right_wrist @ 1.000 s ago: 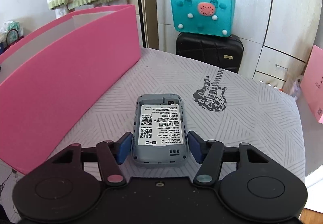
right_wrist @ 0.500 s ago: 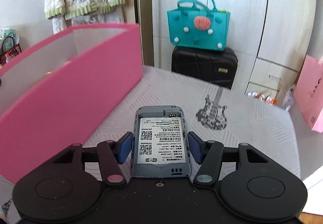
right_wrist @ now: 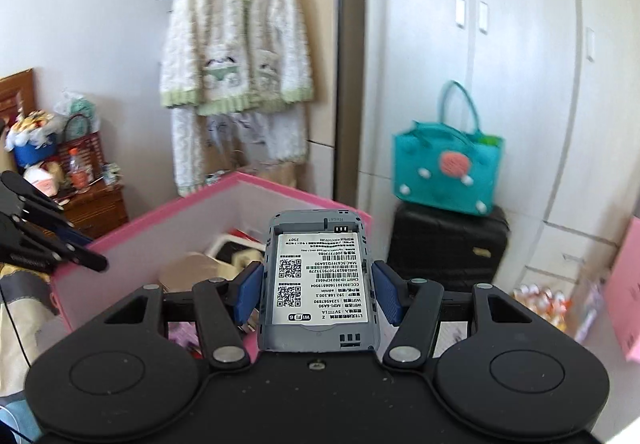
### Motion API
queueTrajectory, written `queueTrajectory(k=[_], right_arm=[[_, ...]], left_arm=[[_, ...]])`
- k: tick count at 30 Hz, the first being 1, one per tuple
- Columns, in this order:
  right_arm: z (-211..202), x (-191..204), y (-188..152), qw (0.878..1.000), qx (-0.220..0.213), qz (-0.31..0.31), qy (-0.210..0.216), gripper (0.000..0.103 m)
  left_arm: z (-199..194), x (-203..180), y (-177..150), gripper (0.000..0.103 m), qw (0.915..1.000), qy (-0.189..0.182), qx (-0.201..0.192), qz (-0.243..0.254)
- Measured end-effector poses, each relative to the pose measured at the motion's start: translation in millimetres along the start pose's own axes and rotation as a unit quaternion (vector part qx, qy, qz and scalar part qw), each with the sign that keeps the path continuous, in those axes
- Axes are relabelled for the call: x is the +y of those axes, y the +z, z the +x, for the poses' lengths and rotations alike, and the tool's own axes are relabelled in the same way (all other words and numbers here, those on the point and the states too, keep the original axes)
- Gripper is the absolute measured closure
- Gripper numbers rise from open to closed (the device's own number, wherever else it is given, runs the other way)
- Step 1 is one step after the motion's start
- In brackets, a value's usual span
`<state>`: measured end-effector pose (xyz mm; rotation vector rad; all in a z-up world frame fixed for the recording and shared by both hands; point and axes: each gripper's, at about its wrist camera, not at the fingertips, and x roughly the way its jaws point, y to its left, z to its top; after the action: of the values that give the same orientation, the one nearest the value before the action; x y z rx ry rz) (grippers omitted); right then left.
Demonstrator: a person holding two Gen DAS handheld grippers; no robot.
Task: Organize rigid objects
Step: 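Carry the grey phone battery into the box and open the right gripper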
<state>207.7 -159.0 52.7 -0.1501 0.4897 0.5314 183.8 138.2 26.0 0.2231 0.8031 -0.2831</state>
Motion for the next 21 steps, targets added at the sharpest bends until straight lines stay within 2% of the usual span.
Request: queueTrajectory(k=[3, 7, 12, 16, 21], right_arm=[[17, 16, 13, 1.000, 0.010, -0.023, 0.006, 0.039], [41, 32, 23, 0.998, 0.041, -0.033, 0.043, 0.039], [68, 38, 24, 0.992, 0.096, -0.006, 0.084, 0.039], [86, 44, 20, 0.982, 0.138, 0.002, 0.125, 0.039], [86, 63, 7, 0.977, 0.166, -0.038, 0.126, 0.039]], left_arm=[[0, 1, 0, 0.089, 1.0000, -0.001, -0.001, 0.002], [-1, 4, -1, 0.089, 1.0000, -0.006, -0.003, -0.003], [0, 2, -2, 0.089, 1.0000, -0.006, -0.005, -0.005], [-1, 2, -2, 0.089, 0.9999, -0.007, -0.005, -0.006], [-1, 2, -1, 0.089, 0.9999, -0.009, -0.006, -0.005]])
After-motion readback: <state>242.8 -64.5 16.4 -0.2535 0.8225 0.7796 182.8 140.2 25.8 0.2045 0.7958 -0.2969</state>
